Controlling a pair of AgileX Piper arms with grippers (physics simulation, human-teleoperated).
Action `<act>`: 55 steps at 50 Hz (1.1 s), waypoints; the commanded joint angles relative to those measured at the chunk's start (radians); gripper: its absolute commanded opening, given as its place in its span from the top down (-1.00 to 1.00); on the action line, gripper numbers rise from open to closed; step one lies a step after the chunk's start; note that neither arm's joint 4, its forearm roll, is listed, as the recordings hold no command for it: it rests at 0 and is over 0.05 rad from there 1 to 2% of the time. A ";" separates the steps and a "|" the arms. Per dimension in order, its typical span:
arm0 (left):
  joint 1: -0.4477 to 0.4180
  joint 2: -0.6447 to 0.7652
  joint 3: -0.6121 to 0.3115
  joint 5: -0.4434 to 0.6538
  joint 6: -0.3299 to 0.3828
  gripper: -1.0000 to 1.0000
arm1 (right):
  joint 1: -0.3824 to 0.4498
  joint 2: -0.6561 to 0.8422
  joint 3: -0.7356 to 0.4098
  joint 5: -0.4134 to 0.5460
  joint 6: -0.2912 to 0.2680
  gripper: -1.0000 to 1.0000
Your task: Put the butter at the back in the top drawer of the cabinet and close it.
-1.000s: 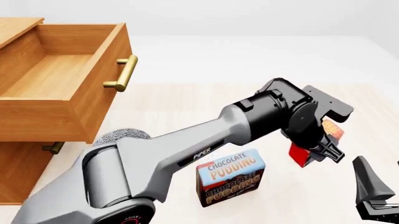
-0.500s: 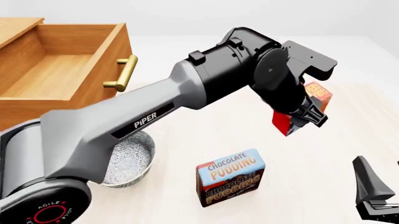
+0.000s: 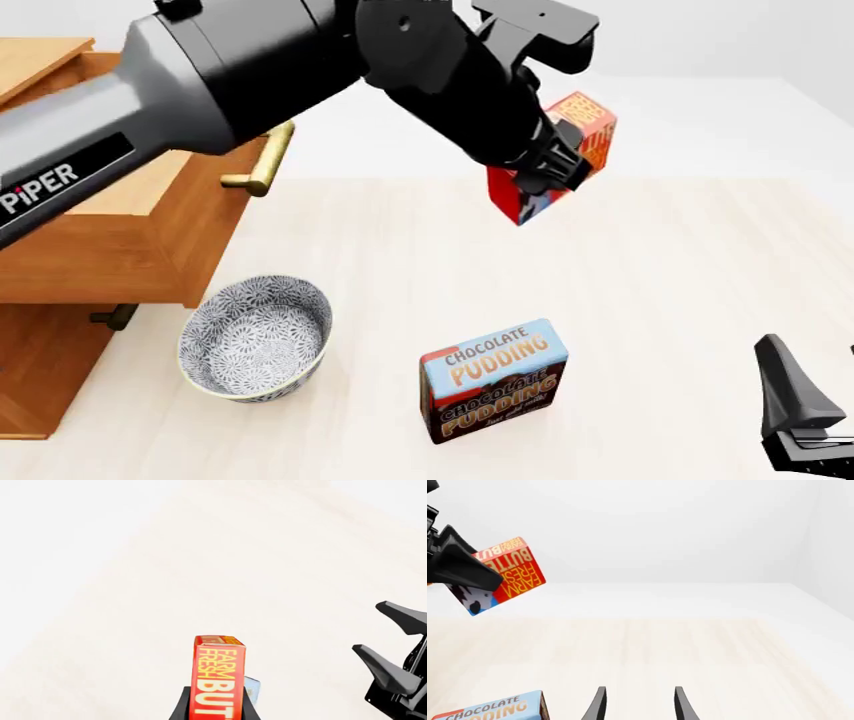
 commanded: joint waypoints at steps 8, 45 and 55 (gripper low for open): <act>0.120 -0.226 0.140 0.047 0.068 1.00 | 0.000 0.000 0.000 0.000 0.000 -1.00; 0.290 -0.406 0.168 0.145 0.133 1.00 | 0.000 0.000 0.000 0.000 0.000 -1.00; 0.334 -0.445 0.157 0.177 0.151 1.00 | 0.000 0.000 0.000 0.000 0.000 -1.00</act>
